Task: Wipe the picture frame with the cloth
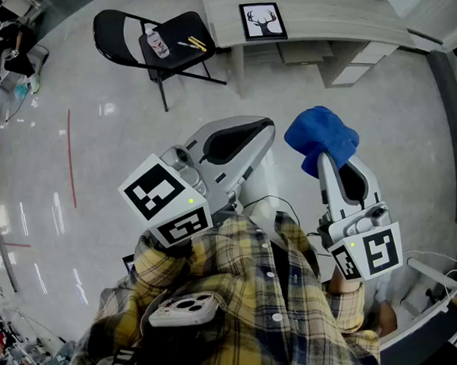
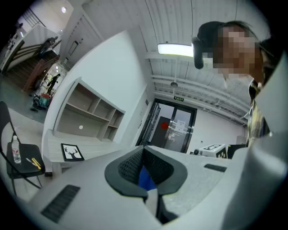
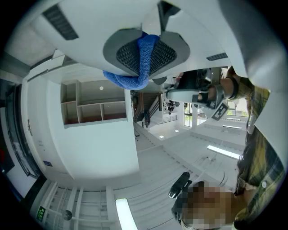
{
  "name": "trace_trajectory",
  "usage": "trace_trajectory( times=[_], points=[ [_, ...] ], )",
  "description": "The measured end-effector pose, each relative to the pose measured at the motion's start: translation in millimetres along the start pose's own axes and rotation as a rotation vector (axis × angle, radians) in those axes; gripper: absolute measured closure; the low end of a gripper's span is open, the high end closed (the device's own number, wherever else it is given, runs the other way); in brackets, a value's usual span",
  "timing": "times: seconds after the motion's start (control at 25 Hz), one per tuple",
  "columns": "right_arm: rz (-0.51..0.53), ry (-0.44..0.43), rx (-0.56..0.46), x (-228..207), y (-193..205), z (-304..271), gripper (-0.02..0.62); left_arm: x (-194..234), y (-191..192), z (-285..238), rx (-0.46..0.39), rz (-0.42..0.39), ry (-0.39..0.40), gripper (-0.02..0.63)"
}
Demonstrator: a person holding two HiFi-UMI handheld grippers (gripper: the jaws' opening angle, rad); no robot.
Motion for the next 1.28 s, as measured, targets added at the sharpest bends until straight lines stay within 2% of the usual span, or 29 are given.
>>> trace_trajectory(
  times=[0.16, 0.4, 0.72, 0.96, 1.28],
  points=[
    [-0.024, -0.018, 0.007, 3.2, -0.2, 17.8, 0.548, -31.9, 13.8, -8.7, 0.072, -0.071, -0.012, 0.601],
    [-0.033, -0.016, -0.005, -10.1, -2.1, 47.8, 0.547, -61.9, 17.7, -18.3, 0.084, -0.104, -0.045, 0.601],
    [-0.054, -0.028, -0.005, -22.1, -1.2, 46.4, 0.547, -54.2, 19.4, -17.6, 0.09, -0.089, -0.096, 0.601],
    [-0.074, -0.042, 0.015, -32.1, 1.9, 12.1, 0.546, -19.1, 25.0, -24.0, 0.104, -0.069, -0.109, 0.601],
    [-0.075, -0.041, 0.035, -60.3, -17.6, -83.5, 0.546, 80.8, 19.4, -56.2, 0.115, -0.055, -0.098, 0.601]
  ],
)
Point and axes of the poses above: the fingertips, and each gripper's own axes: z backward along the fingers, x to its left, y out of its underside, the point moved 2 cm from there along z, backward along the fingers, and after that the axes turned 15 degrees about -z, right-handed, at the moved point
